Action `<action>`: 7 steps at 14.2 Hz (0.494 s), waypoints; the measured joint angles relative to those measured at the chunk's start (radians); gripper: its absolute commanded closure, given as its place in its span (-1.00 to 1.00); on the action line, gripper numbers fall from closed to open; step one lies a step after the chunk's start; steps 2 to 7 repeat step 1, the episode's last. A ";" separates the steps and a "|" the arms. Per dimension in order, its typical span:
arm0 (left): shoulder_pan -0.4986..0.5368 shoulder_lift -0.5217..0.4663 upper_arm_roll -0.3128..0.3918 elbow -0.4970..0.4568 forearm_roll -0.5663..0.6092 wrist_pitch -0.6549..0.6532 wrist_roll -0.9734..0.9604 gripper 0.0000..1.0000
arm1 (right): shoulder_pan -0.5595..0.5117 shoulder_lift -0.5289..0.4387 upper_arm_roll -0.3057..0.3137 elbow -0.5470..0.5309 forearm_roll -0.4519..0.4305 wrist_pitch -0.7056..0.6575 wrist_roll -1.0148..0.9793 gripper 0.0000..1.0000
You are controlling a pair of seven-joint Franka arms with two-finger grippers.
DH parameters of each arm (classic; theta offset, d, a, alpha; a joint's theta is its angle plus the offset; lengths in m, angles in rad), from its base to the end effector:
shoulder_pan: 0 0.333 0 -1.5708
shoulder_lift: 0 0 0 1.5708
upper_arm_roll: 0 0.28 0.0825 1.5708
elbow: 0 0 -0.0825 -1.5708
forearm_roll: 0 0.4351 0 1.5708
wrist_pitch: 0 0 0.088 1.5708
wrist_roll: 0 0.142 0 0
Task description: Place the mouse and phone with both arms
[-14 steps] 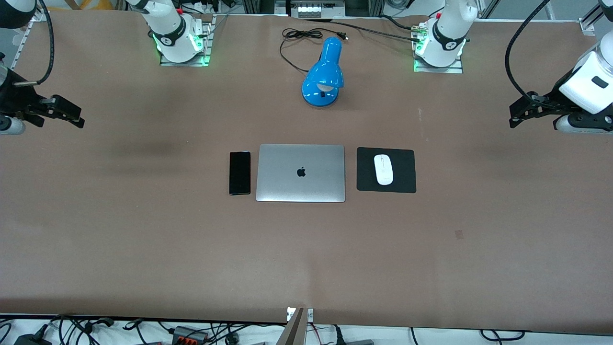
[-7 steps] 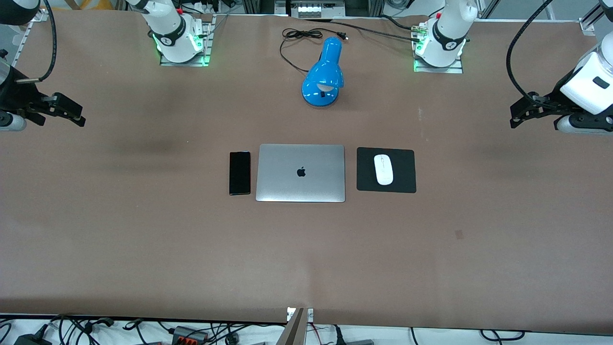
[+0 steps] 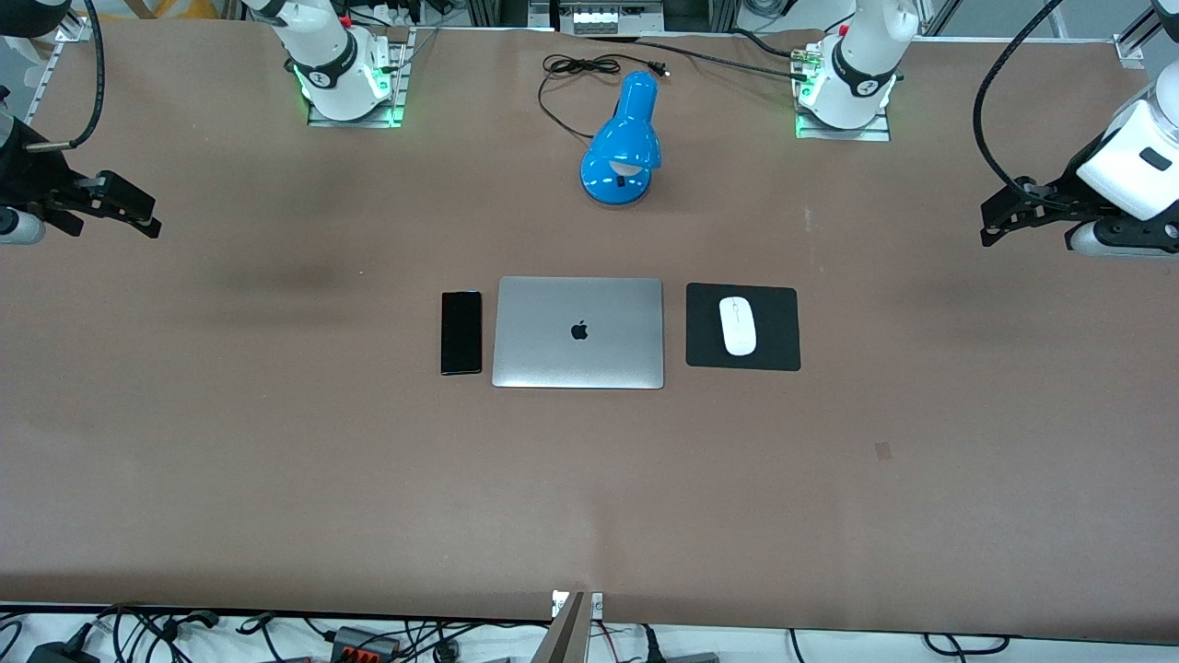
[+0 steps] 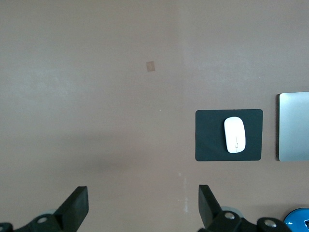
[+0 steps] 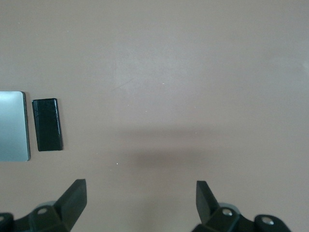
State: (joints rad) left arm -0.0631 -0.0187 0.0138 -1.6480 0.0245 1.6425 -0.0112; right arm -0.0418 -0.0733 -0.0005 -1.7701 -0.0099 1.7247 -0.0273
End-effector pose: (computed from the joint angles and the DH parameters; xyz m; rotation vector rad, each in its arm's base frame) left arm 0.6057 -0.0265 0.5306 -3.1171 0.0619 -0.0217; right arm 0.5951 -0.0264 0.5060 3.1305 -0.0213 0.0431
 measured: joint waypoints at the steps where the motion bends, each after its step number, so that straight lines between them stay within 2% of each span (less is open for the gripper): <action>1: 0.000 0.000 0.000 0.000 0.000 0.000 0.000 -1.00 | 0.000 0.000 0.000 0.000 0.000 0.000 0.000 -1.00; 7: 0.000 0.000 0.000 0.000 0.000 0.000 0.000 -1.00 | 0.000 0.000 0.000 0.000 0.000 0.000 0.000 -1.00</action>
